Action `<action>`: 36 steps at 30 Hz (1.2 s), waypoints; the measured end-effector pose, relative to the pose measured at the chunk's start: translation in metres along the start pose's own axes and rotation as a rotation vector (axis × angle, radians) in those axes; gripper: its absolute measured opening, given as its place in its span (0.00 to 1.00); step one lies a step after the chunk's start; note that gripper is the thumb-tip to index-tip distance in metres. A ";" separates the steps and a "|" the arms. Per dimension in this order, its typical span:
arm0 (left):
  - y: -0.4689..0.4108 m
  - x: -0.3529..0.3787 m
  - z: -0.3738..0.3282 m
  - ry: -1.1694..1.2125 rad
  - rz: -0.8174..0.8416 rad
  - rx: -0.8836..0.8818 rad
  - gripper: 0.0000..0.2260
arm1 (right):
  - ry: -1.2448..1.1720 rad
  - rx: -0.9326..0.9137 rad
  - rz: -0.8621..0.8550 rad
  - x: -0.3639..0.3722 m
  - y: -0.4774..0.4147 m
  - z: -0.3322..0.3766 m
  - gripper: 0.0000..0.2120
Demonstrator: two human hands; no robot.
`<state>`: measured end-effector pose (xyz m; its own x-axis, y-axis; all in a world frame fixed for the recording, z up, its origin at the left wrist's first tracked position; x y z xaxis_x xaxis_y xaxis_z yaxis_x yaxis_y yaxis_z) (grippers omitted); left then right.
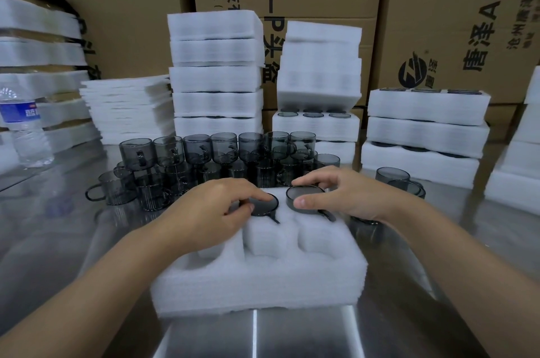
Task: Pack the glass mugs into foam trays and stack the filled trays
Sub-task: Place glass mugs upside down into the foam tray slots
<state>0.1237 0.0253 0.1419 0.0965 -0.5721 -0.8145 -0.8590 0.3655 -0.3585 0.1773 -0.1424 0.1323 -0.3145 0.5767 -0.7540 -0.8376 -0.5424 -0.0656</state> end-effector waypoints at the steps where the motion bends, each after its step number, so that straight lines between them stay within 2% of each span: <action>1: 0.000 0.000 0.000 -0.002 0.001 -0.002 0.16 | -0.001 0.014 0.007 0.001 0.000 -0.001 0.27; 5: 0.000 0.001 0.000 0.017 0.007 -0.012 0.16 | 0.019 0.069 0.043 0.004 -0.002 -0.008 0.30; 13: -0.001 0.000 -0.003 -0.021 0.000 -0.022 0.14 | 0.057 0.075 0.052 0.008 -0.003 -0.013 0.27; 17: 0.000 0.000 -0.004 -0.053 0.002 -0.019 0.14 | 0.010 0.068 0.076 0.011 0.000 -0.013 0.31; 20: 0.000 0.000 -0.003 -0.059 0.003 -0.020 0.14 | 0.015 0.037 0.053 0.013 0.003 -0.011 0.27; 23: -0.001 0.000 0.000 -0.065 0.007 -0.024 0.14 | 0.123 -0.027 -0.054 0.007 0.005 -0.004 0.22; 25: -0.001 0.000 0.000 -0.062 0.006 -0.021 0.14 | 0.061 -0.069 -0.204 -0.009 0.009 0.003 0.18; 27: -0.001 0.001 -0.001 -0.059 0.005 -0.013 0.13 | 0.045 -0.044 -0.408 -0.036 0.014 -0.001 0.11; 29: -0.001 0.001 -0.002 -0.064 0.002 -0.007 0.13 | 0.215 0.071 -0.580 -0.065 0.023 -0.015 0.06; 31: -0.001 0.001 -0.003 -0.070 0.001 -0.004 0.13 | 0.409 0.244 -0.636 -0.081 0.030 -0.033 0.07; 33: -0.001 0.001 -0.004 -0.071 0.001 -0.002 0.13 | 0.516 0.346 -0.615 -0.084 0.032 -0.042 0.11; 36: 0.000 0.000 -0.006 -0.071 -0.002 0.008 0.13 | 0.741 0.412 -0.466 -0.070 0.024 -0.041 0.18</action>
<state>0.1208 0.0205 0.1450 0.1341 -0.5190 -0.8442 -0.8545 0.3708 -0.3637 0.1971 -0.2210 0.1569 0.3326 0.0720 -0.9403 -0.9422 -0.0183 -0.3346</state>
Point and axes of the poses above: each hand's wrist, its own y-axis away from the middle knuckle, its own x-axis out of the palm, z = x × y, the point moved 8 cm from there along -y, towards the middle knuckle, and after that the axes turned 7 degrees about y, right-handed, at the moved point
